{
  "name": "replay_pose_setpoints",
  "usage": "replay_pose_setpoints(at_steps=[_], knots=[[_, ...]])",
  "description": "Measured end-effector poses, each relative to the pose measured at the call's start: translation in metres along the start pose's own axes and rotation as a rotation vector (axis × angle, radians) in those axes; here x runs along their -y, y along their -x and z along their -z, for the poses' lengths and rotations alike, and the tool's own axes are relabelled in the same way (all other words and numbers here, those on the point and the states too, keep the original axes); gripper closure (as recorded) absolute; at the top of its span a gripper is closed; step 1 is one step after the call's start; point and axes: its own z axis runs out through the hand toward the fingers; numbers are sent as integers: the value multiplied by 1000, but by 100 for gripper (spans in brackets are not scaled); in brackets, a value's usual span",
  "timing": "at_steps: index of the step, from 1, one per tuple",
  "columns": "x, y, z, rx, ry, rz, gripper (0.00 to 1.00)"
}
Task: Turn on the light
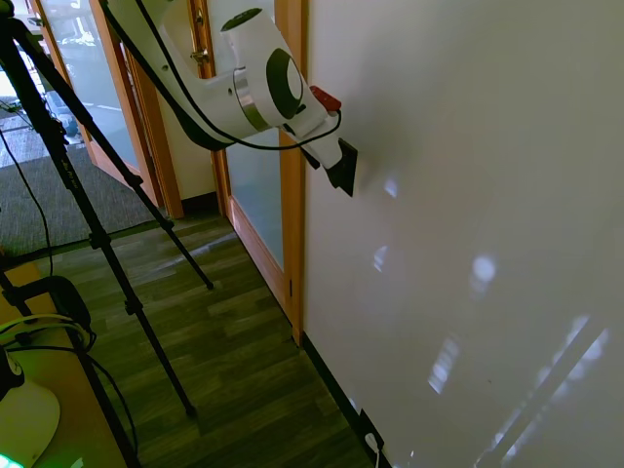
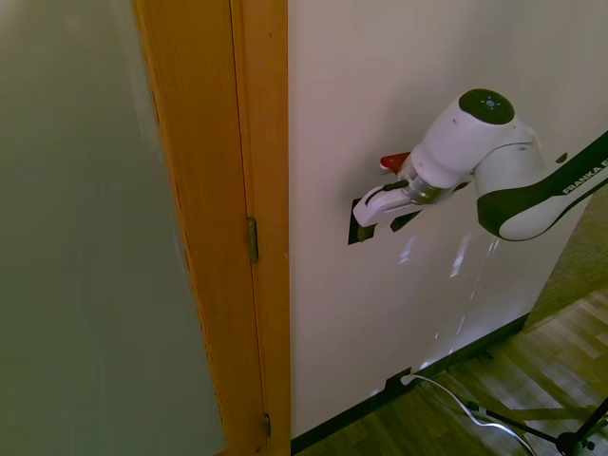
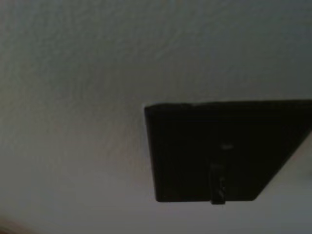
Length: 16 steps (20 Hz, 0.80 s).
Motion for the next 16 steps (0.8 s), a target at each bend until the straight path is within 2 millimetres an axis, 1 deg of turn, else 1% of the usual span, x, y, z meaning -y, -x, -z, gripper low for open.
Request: replay_pose_setpoints(at_steps=[3,6,10,16], knots=[[4,-3,-12,-8,-6,4,100],[7,-9,-11,-31,-21,-2,100],[12,-8,-11,-36,-28,-6,100],[11,-11,-12,-40,-37,-15,100]])
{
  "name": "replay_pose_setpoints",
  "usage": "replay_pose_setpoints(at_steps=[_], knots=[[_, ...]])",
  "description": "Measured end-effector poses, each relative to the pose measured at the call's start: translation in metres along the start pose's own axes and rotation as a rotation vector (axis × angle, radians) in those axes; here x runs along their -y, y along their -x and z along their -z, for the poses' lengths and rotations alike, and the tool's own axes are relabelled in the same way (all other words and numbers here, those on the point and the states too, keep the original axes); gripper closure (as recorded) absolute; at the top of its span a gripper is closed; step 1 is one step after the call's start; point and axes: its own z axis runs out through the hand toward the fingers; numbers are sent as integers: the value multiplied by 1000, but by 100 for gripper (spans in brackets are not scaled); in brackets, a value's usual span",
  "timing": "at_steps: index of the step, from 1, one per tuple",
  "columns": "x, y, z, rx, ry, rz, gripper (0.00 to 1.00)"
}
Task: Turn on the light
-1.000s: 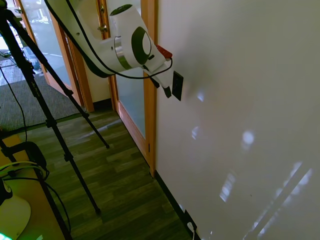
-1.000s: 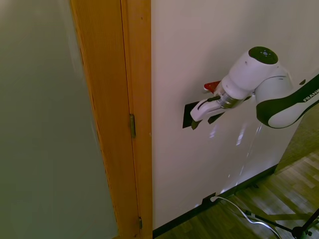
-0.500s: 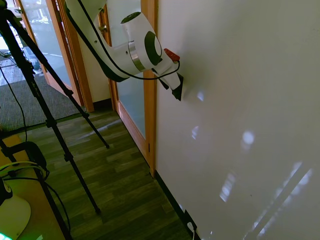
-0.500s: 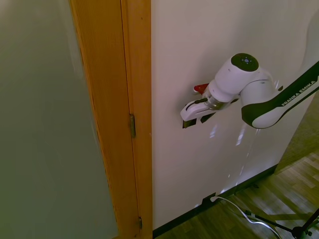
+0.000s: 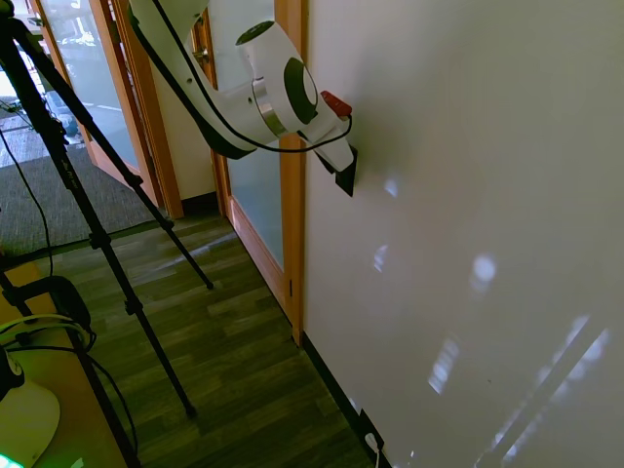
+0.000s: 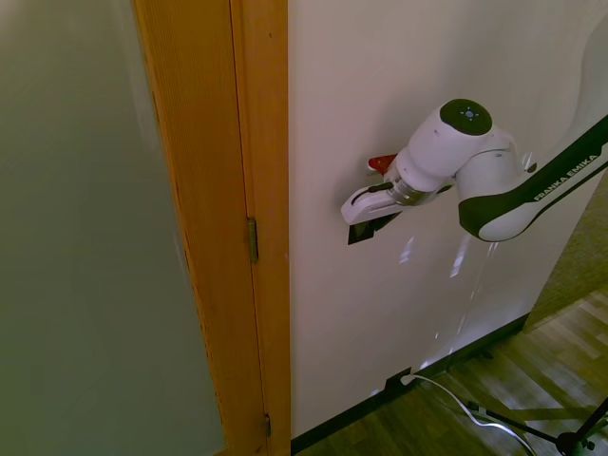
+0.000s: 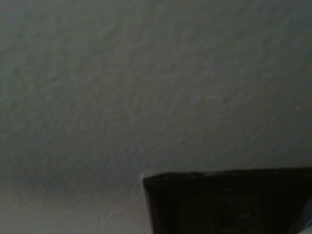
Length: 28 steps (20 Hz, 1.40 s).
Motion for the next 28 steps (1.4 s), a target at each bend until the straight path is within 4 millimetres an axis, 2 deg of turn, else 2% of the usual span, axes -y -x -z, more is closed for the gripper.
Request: replay_pose_setpoints(at_steps=[11,15,19,20,25,28], knots=[[-3,4,-1,-12,-27,-5,100],[-5,5,6,-29,-64,-4,100],[-5,7,22,-80,-101,-1,100],[-4,8,24,-88,-104,3,0],[-8,7,26,-76,-122,27,0],[-12,3,37,-68,-156,17,0]])
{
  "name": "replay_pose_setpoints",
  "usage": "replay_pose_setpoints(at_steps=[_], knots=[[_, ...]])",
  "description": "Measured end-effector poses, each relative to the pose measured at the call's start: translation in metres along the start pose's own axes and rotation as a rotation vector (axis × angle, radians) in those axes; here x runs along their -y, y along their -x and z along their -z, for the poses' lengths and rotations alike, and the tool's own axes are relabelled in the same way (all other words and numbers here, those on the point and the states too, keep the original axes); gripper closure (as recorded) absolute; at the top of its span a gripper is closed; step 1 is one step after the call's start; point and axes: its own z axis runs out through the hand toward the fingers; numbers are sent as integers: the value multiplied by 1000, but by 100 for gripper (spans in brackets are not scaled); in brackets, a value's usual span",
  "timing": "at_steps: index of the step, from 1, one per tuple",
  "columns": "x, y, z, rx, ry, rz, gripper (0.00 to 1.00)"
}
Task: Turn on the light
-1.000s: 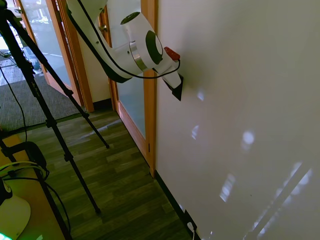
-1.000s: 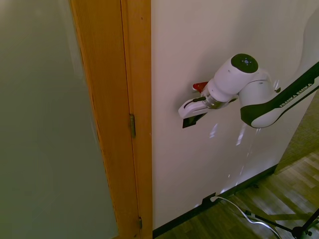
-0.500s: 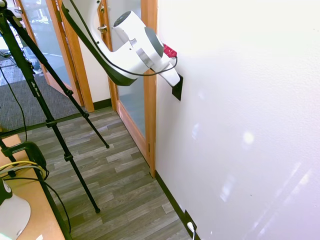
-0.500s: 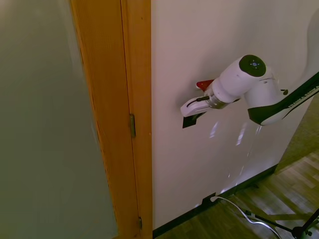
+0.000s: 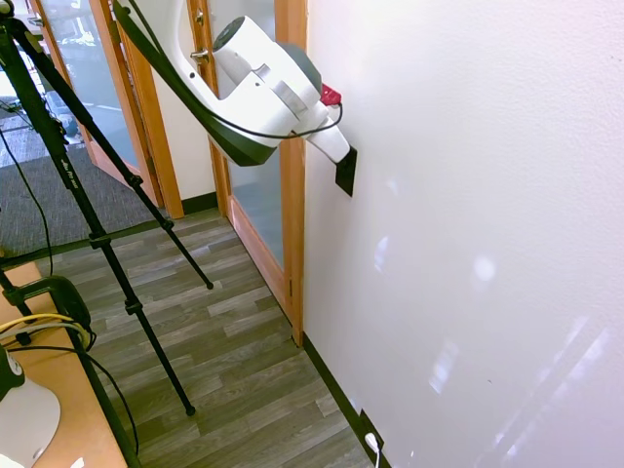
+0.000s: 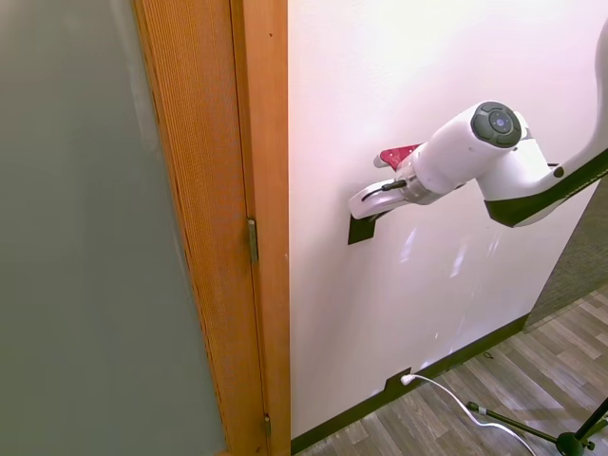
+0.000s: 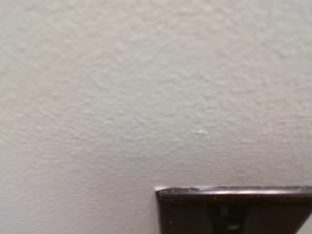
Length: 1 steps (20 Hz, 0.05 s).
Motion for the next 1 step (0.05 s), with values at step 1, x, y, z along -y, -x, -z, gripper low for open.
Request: replay_pose_setpoints(at_steps=[1], knots=[[2,-5,8,-2,-21,-3,0]])
